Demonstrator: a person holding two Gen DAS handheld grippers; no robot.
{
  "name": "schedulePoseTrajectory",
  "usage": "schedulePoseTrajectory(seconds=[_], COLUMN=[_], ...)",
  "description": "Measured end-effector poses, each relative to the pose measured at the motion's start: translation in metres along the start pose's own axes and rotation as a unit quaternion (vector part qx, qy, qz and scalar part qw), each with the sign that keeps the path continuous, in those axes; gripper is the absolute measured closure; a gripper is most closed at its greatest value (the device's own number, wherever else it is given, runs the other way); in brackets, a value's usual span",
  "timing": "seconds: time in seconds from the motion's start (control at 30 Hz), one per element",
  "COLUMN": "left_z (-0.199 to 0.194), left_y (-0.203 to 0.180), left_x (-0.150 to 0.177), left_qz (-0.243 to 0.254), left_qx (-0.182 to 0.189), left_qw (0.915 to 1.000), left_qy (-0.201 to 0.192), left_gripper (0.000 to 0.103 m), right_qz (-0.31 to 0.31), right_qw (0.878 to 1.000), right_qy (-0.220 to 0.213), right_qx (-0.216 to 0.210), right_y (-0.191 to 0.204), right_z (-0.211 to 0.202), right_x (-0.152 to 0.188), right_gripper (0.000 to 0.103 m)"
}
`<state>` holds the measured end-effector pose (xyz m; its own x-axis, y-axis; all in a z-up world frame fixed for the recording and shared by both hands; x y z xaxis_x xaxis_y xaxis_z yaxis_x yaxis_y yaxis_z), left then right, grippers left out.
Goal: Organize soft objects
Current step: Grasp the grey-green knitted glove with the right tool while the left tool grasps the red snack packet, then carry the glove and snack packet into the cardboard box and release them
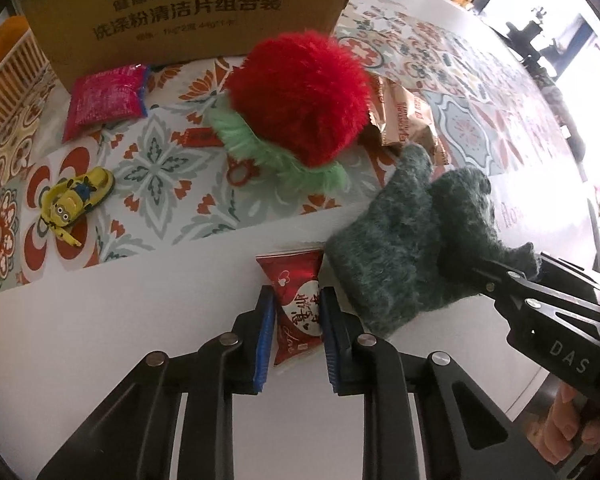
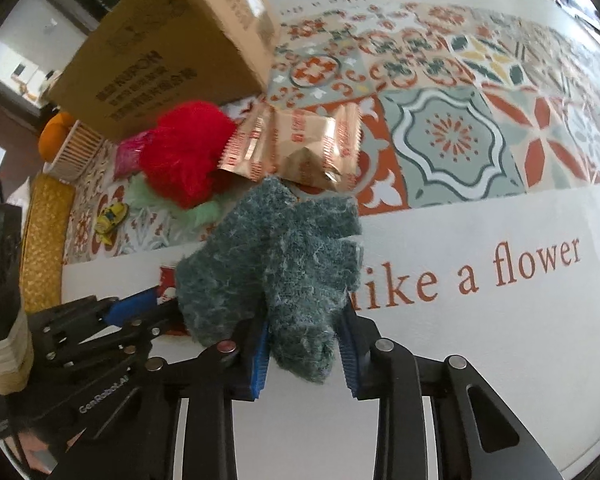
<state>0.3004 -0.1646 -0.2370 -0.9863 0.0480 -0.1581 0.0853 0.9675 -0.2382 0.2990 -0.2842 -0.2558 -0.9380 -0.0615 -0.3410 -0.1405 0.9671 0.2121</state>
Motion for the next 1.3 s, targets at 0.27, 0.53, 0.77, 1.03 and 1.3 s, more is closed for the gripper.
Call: schedulePoseTrajectory(seconds=[0.27,0.53,0.77,1.03,1.3], left_z=[-0.007,-0.033,-0.061,-0.096,-0.131], left_y=[0.013,0.027,0.036,0.038,0.043], left_x=[0.005,0.007,0.003,-0.010,-0.025], left_qz=[-0.002,-0.009,-0.019,-0.015,-0.016], left_qx=[0.021,0.037,0.054,0.066,0.071], left_qw=[0.9996,0.9974,0.9938,0.9876,0.9789], left_qy=[-0.017,-0.060,-0.095,-0.142,-0.191], left_gripper=[0.080,0.080,0.080,0.080,0.080], right_qz=[-0.022,-0.047,-0.035,-0.041,-0.048], right_qw=[0.999,0.995,0.990,0.985,0.977], right_qy=[-0.032,-0.079,-0.122,-0.158,-0.202], right_qx=[0.025,0.048,0.054,0.047,0.047], right_y=[0.019,0.034,0.041,0.060,0.080], right_z=[-0.012,-0.035,-0.055,-0.074,-0.097], right_x=[-0.006,-0.013,-0.021,-0.030,-0.046], right_gripper=[0.073,0.074,0.075,0.075,0.075])
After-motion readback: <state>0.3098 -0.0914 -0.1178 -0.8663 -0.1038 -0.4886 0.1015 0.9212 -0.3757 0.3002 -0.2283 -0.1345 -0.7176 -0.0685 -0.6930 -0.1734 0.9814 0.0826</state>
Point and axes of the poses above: each gripper's, at about its wrist camera, not at the fingertips, and z roughly the way its jaws point, y to its left, x to its underside, the point moved 9 cm from there along z, roughly the way its jaws point, and after that the axes turned 13 degrees about -z, right-handed, at the moved point
